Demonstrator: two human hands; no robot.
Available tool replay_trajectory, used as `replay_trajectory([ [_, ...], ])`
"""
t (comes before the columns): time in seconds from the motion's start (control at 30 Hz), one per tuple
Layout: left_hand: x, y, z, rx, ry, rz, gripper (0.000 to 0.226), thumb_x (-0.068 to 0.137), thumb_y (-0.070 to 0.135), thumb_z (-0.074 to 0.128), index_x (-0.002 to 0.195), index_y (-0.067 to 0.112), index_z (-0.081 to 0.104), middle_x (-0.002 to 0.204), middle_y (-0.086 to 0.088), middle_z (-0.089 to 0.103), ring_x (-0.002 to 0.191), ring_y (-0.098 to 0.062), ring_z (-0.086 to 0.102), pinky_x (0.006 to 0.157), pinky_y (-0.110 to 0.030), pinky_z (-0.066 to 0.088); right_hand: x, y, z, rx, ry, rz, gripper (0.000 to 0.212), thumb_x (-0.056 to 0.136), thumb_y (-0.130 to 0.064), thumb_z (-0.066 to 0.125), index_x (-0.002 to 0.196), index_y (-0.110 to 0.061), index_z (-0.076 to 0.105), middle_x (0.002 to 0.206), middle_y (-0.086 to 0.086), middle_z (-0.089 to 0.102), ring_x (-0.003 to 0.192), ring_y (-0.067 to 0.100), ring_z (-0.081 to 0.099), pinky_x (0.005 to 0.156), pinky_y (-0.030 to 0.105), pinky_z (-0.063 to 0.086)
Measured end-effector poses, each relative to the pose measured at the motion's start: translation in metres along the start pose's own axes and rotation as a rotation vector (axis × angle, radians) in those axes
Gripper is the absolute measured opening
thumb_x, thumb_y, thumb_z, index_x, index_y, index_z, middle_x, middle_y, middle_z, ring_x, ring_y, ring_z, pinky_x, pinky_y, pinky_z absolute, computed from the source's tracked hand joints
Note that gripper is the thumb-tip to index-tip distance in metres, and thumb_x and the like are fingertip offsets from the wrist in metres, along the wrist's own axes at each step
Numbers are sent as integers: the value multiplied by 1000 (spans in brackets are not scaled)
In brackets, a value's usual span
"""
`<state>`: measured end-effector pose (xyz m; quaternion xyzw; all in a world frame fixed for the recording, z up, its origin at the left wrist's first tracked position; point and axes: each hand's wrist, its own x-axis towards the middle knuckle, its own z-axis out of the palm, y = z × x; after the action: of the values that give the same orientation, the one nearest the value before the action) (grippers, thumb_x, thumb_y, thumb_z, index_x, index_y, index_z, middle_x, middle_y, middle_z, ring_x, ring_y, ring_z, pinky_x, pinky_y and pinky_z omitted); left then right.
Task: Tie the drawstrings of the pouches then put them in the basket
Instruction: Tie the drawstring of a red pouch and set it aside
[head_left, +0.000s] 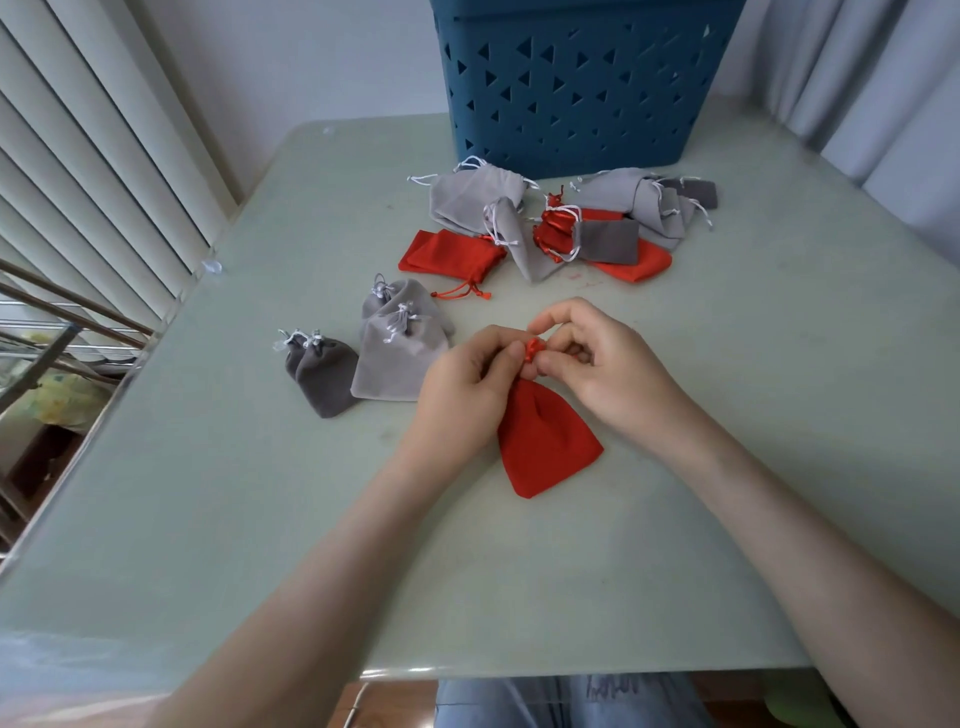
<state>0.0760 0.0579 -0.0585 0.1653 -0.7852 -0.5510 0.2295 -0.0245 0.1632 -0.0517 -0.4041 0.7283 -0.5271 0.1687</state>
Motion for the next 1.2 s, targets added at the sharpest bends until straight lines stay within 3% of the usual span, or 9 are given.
replay_trajectory([
  [0.2,1,0,-3,-6,-31,20,20,85,27,44,87,34,63,67,19,63,73,-7,57,74,-33,45,0,2,2,47,34,8,31,85,0,62,87,-31,59,73,1,68,82,28,67,85,43,49],
  [0.37,-1,1,-1,-130,42,-39,9,94,16,52,96,15,61,68,9,65,70,-9,59,73,-37,47,-1,-3,2,120,28,-24,28,87,1,59,93,-26,61,68,-4,68,81,18,68,87,35,52],
  [0.6,0,3,-3,-215,16,-113,12,93,-1,49,90,7,58,63,6,64,61,-5,56,64,-21,45,-1,-4,6,113,44,-37,28,85,3,60,88,-24,59,65,-9,66,71,5,64,80,23,50],
  [0.77,-4,6,-2,-181,-45,-87,3,86,16,55,87,15,58,69,5,66,72,-12,56,71,-31,44,0,-3,3,85,69,-36,25,82,1,64,79,-22,56,62,-11,65,64,1,60,74,23,49],
  [0.87,-4,5,0,-151,-28,-63,19,79,34,60,84,16,57,77,-16,66,71,-16,54,68,-33,42,-2,-2,3,17,76,-57,22,83,-2,66,78,-21,55,61,-13,63,63,0,58,73,25,49],
  [1.0,-1,2,-1,-142,-33,-24,12,85,31,56,79,22,54,64,2,62,66,-15,53,63,-29,40,-3,-4,3,-10,58,-62,17,84,-7,67,80,-19,55,68,-3,67,66,13,62,67,18,44],
  [1.2,2,1,-5,-327,-61,-72,20,97,7,48,79,14,52,59,3,57,59,-9,47,56,-14,38,-2,-10,-4,100,-52,-21,23,86,2,60,85,-21,58,74,-2,66,74,4,62,78,18,47],
])
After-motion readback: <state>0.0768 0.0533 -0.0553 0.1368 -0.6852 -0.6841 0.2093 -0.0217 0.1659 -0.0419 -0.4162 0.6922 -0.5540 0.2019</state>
